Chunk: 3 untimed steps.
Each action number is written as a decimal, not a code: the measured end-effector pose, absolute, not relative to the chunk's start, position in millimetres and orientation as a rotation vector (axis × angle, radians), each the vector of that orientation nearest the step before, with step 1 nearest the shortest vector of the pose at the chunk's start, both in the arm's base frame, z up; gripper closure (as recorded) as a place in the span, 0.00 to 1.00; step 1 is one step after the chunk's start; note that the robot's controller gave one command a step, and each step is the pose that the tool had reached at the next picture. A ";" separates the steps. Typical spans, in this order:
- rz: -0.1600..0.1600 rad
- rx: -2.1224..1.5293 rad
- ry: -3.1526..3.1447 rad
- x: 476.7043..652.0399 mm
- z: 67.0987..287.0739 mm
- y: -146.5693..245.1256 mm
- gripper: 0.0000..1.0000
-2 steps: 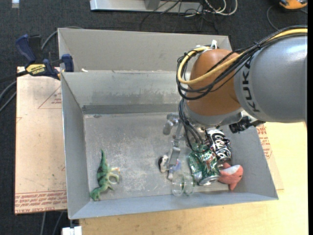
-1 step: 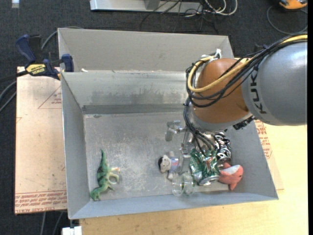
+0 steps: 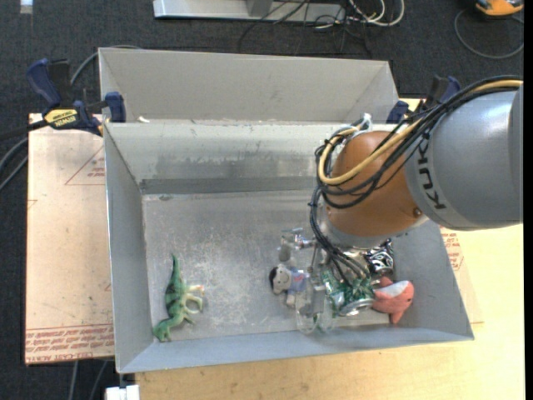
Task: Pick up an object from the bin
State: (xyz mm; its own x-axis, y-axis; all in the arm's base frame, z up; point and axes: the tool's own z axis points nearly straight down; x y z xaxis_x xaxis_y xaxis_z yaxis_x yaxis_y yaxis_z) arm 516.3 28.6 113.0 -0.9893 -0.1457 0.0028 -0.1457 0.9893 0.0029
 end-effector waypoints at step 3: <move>-0.007 0.447 -3.109 519.0 70.2 18.4 1.00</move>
Offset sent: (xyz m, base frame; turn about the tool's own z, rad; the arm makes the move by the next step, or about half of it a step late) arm 0.0020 -0.0107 -0.0429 -0.1418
